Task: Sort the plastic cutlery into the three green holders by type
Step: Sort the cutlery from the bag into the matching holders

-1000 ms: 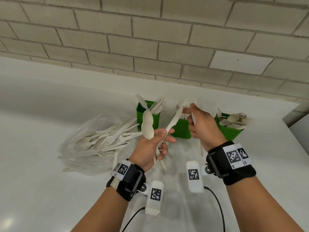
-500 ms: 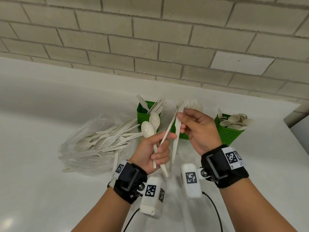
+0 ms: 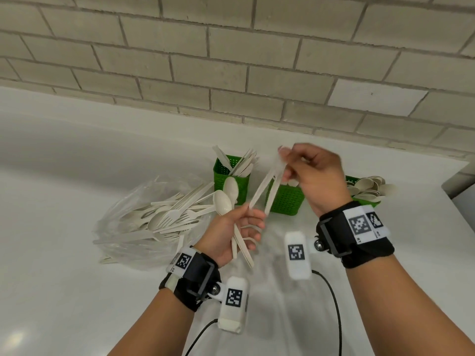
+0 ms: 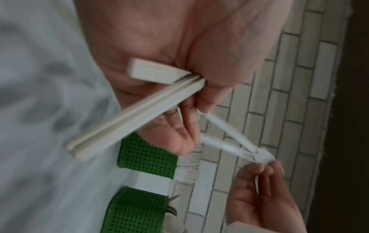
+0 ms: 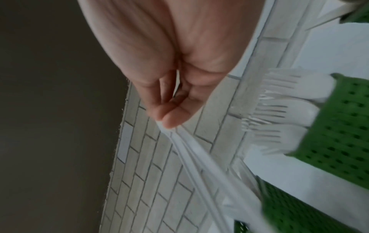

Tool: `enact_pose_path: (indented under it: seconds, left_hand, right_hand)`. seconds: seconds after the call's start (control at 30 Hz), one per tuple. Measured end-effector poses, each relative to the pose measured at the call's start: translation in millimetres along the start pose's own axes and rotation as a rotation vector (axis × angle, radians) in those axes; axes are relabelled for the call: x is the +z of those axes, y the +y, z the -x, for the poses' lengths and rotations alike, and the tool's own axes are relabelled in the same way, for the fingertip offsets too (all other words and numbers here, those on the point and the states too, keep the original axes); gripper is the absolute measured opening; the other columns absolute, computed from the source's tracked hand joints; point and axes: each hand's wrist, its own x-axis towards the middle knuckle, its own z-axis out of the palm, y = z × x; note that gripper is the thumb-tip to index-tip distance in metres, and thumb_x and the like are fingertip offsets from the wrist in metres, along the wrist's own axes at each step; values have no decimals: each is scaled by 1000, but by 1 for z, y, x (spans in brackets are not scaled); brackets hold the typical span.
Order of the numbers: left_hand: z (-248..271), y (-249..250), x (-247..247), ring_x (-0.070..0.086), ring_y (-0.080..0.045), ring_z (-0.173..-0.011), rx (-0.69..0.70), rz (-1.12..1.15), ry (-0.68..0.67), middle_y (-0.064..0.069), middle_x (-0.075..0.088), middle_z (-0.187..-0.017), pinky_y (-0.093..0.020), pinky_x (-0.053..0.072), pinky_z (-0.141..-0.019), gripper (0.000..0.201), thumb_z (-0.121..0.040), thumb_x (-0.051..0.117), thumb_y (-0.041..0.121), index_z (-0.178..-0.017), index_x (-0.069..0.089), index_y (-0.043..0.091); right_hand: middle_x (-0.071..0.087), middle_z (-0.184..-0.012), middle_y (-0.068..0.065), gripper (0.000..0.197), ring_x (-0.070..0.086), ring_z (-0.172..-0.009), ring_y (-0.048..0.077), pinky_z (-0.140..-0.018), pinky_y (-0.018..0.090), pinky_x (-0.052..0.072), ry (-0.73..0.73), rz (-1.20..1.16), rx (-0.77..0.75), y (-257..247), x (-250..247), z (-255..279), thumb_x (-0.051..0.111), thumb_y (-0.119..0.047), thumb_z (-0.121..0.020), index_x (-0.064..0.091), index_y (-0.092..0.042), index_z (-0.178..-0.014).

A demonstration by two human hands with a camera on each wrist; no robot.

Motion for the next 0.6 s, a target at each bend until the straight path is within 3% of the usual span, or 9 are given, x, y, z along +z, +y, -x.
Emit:
enact_pose_path:
  seconds: [0.1,0.2,0.33,0.4,0.47,0.53,0.6]
  left_hand:
    - [-3,-5,-8,69,-19,-67,24,119,46,-12,72,-93,-29,55,-52,36,-100,41,28,-106,66,2]
    - [-3,-3,-6,71,-19,-70,22,141,27,-10,73,-98,-29,55,-52,36,-101,40,29,-109,65,4]
    - [-1,3,-1,71,-18,-66,3,115,-21,-7,74,-97,-26,52,-44,35,-101,40,30,-109,66,7]
    - [1,4,-1,71,-18,-63,8,97,-47,-8,74,-98,-24,50,-40,34,-98,44,30,-109,66,7]
    - [2,5,-1,70,-18,-61,17,86,-80,-9,73,-100,-23,48,-37,35,-93,48,31,-109,67,6]
    - [2,6,-1,70,-19,-59,18,79,-107,-11,73,-100,-22,47,-36,35,-92,50,31,-108,68,6]
    - [3,6,0,69,-19,-58,12,74,-127,-11,73,-99,-21,46,-35,35,-91,50,31,-108,68,6]
  right_hand:
    - [66,-58,2,18,66,-58,20,-65,32,56,128,-69,-91,-11,1,-14,66,-12,-90,63,-10,-72]
    - [69,-66,-1,11,71,-66,18,-70,33,59,99,-15,-127,-12,14,-18,66,-11,-90,66,-13,-79]
    - [69,-86,12,4,71,-67,15,-66,38,60,19,228,-132,8,26,-21,63,-13,-92,66,-12,-88]
    - [66,-87,-1,9,69,-65,13,-68,40,58,2,444,-160,18,27,-25,62,-17,-93,65,-14,-100]
    - [61,-89,-13,24,64,-66,12,-75,32,55,-16,612,-218,24,29,-28,60,-20,-94,62,-22,-118]
    - [63,-105,-9,38,61,-81,12,-85,27,49,-57,725,-258,29,31,-33,54,-22,-97,53,-28,-135]
    - [61,-119,-1,37,56,-102,18,-92,32,45,-145,895,-269,35,35,-38,46,-22,-101,52,-27,-137]
